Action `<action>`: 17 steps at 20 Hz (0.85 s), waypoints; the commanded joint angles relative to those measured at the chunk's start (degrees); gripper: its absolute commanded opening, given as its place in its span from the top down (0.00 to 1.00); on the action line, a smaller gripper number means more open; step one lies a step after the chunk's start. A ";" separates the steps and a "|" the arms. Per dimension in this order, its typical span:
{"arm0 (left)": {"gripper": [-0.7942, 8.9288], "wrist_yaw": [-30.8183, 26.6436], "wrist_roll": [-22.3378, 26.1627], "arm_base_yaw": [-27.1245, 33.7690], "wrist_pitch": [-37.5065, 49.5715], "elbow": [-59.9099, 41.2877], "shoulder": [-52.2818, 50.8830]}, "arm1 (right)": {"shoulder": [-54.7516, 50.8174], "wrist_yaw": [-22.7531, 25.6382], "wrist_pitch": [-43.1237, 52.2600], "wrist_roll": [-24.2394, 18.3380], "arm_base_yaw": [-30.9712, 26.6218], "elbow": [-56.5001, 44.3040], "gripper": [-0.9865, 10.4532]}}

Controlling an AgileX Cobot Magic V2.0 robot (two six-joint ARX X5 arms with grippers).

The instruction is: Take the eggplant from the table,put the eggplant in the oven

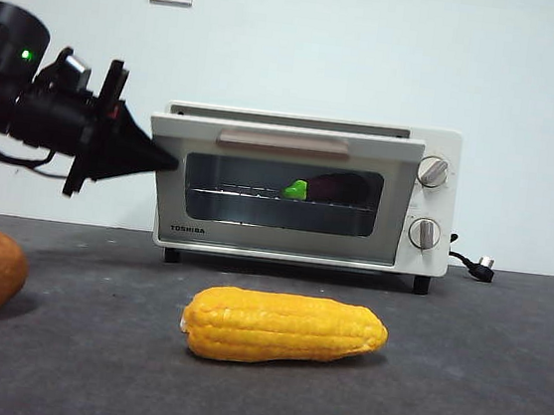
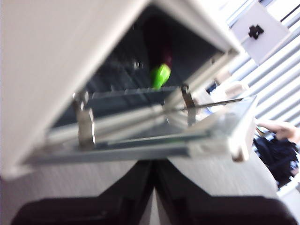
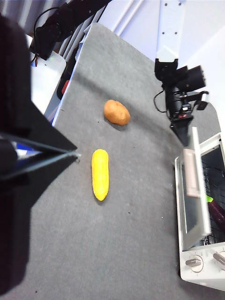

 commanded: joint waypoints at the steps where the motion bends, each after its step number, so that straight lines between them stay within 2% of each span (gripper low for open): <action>1: 0.92 -1.84 -0.50 -0.20 0.74 1.88 0.33 | -0.37 0.02 -1.49 -0.20 0.00 -0.39 0.92; 6: 0.92 -5.31 -0.50 -0.20 0.33 5.20 0.33 | -0.37 0.02 -1.49 -0.17 0.00 -0.42 0.92; 17: 0.92 -1.84 0.00 -0.61 -4.85 7.30 -0.87 | -0.37 0.04 -1.49 -0.26 0.00 -0.46 0.92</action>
